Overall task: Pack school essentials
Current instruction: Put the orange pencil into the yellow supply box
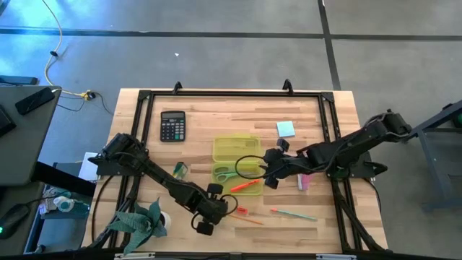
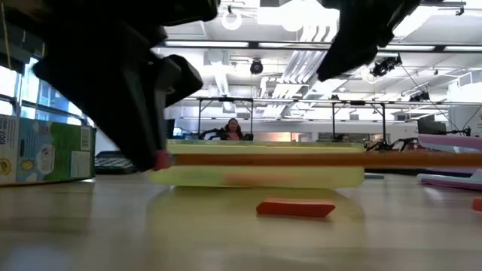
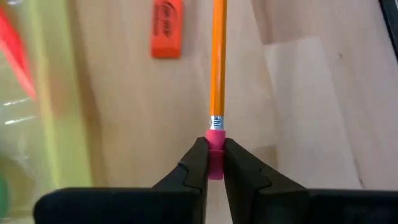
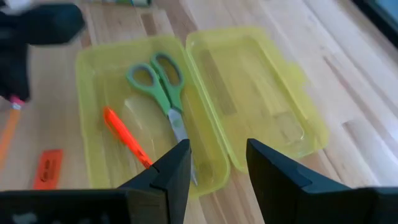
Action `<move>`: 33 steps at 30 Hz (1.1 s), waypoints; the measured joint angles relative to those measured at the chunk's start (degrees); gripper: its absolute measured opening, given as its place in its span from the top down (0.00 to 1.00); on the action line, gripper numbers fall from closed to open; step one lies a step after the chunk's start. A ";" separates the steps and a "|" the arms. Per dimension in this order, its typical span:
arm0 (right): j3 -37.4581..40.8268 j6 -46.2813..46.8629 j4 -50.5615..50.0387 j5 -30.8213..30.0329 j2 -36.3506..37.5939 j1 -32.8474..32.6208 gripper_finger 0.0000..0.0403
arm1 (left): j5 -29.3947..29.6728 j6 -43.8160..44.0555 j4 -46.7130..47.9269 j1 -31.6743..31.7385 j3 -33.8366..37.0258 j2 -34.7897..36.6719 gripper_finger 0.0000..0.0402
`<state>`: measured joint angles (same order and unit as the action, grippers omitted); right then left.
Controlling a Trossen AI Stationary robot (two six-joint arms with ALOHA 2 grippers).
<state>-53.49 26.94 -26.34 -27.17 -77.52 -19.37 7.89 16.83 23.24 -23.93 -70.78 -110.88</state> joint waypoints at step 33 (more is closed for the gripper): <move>-0.04 5.62 -9.77 0.39 12.59 -0.68 0.64 | 8.07 9.62 17.58 11.39 -0.13 9.34 0.94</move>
<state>-53.54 32.56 -36.11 -26.78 -64.93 -20.05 15.96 26.44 40.82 -12.54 -70.92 -101.54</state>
